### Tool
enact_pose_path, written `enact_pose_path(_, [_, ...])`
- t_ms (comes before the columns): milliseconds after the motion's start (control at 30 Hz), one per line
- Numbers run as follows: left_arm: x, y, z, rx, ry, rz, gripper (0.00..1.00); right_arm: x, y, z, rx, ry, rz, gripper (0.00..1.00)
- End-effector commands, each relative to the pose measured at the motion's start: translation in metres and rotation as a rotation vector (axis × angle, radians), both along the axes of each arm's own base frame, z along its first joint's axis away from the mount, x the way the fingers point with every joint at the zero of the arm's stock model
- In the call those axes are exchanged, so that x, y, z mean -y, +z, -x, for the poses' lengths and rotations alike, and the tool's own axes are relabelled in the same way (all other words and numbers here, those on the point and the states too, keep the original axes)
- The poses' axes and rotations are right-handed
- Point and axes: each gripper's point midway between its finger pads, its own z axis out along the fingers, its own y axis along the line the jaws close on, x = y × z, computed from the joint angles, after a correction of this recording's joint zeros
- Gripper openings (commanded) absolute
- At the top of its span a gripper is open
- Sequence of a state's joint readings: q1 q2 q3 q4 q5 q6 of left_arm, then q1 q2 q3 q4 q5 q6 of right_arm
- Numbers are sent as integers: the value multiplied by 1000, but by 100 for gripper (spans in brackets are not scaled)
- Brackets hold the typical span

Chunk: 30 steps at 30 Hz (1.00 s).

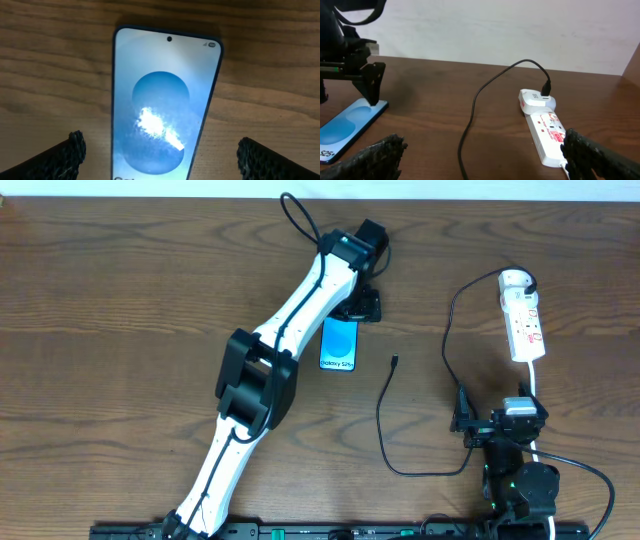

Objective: Plug charger to phone and switch on socket
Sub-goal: 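Lower the left gripper and close it on the phone's sides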

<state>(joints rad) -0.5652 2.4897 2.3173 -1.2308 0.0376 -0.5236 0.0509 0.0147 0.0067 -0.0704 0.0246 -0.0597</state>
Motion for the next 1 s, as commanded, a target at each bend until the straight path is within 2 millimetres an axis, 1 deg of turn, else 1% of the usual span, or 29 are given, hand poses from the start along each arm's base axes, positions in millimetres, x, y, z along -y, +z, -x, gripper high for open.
enact_pose_path(0, [-4, -24, 4, -34, -6, -50, 98, 1, -1, 0, -1, -4, 9, 99])
enact_pose_path(133, [-5, -30, 5, -42, -45, -57, 99, 1, -1, 0, -1, -4, 9, 99])
enact_pose_path(700, [-2, -30, -2, -14, -59, -50, 98, 1, -1, 0, -2, -4, 9, 99])
enact_pose_path(967, [-2, -31, -1, -16, -59, -51, 98, 1, -1, 0, -2, -4, 9, 99])
